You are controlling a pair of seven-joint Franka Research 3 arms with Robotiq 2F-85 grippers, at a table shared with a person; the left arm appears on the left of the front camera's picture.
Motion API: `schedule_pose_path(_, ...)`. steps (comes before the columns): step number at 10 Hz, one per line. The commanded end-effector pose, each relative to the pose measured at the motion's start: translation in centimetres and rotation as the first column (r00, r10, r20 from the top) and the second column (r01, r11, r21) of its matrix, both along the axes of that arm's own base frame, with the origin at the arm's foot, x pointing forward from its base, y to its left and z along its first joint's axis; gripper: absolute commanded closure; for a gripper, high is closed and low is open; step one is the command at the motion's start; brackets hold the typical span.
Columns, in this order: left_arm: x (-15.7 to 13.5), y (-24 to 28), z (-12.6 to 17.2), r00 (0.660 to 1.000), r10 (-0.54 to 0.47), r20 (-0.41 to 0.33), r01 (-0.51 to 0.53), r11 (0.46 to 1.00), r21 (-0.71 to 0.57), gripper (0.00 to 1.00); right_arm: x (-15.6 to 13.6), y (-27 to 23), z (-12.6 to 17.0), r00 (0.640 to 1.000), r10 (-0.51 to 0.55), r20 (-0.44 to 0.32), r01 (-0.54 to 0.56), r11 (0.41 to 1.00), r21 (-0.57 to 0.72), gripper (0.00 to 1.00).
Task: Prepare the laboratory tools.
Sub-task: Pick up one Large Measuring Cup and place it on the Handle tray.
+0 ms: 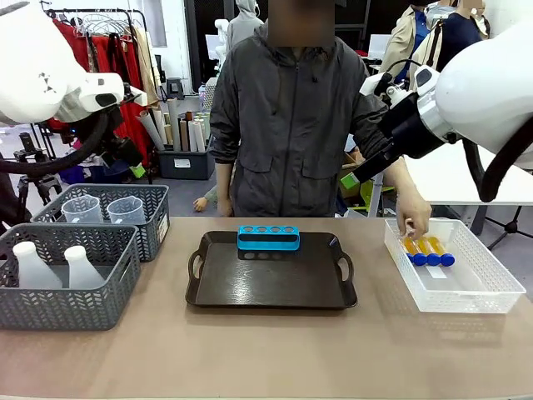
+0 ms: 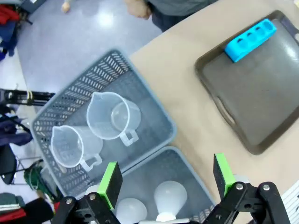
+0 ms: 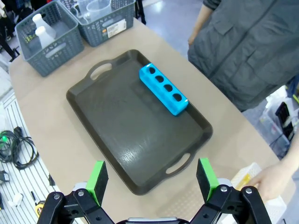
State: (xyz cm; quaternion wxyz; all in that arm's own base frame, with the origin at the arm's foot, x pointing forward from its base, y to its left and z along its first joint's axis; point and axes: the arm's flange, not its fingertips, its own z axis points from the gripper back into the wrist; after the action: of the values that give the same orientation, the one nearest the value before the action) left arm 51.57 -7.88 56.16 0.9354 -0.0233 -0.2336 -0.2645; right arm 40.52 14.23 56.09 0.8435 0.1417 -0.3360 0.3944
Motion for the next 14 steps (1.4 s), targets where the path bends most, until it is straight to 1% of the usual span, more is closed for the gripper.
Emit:
schedule_pose_path(1,1.1,-0.3,0.2,0.999,0.054,-0.008,-0.054,0.999,0.004,0.00,-0.1,-0.1,0.1,1.000,0.007,-0.005,-0.007,1.000,0.007,0.00)
schedule_pose_path(2,0.2,-1.2,1.1,0.999,0.013,0.040,-0.011,0.998,-0.054,0.00,-0.1,-0.1,0.1,1.000,0.007,-0.005,-0.007,1.000,0.007,0.00)
schedule_pose_path(3,0.7,0.0,-0.4,1.000,0.022,-0.010,-0.022,1.000,-0.002,0.00,-0.1,-0.1,0.1,1.000,0.007,-0.005,-0.007,1.000,0.007,0.00)
schedule_pose_path(6,0.8,-0.5,-0.2,1.000,0.020,-0.002,-0.020,1.000,-0.012,0.00,-0.1,-0.1,0.1,1.000,0.007,-0.005,-0.007,1.000,0.007,0.00)
schedule_pose_path(7,2.4,0.6,-0.9,0.995,0.081,-0.066,-0.079,0.996,0.028,0.00,-0.1,-0.1,0.1,1.000,0.007,-0.005,-0.007,1.000,0.007,0.00)
schedule_pose_path(8,4.0,1.4,-1.8,0.980,0.152,-0.128,-0.151,0.988,0.022,0.00,-0.1,-0.1,0.1,1.000,0.007,-0.005,-0.007,1.000,0.007,0.00)
schedule_pose_path(9,5.5,2.3,-2.9,0.971,0.175,-0.165,-0.175,0.984,0.012,0.00,-0.1,-0.1,0.1,1.000,0.007,-0.005,-0.007,1.000,0.007,0.00)
schedule_pose_path(10,6.6,3.1,-4.0,0.954,0.220,-0.204,-0.223,0.975,0.008,0.00,-0.1,-0.1,0.1,1.000,0.007,-0.005,-0.007,1.000,0.007,0.00)
schedule_pose_path(12,8.7,3.8,-6.8,0.930,0.236,-0.282,-0.247,0.969,-0.004,0.00,-0.1,-0.1,0.1,1.000,0.007,-0.005,-0.007,1.000,0.007,0.00)
schedule_pose_path(14,10.4,4.1,-9.6,0.907,0.263,-0.329,-0.275,0.961,0.008,0.00,-0.1,-0.1,0.1,1.000,0.007,-0.005,-0.007,1.000,0.007,0.00)
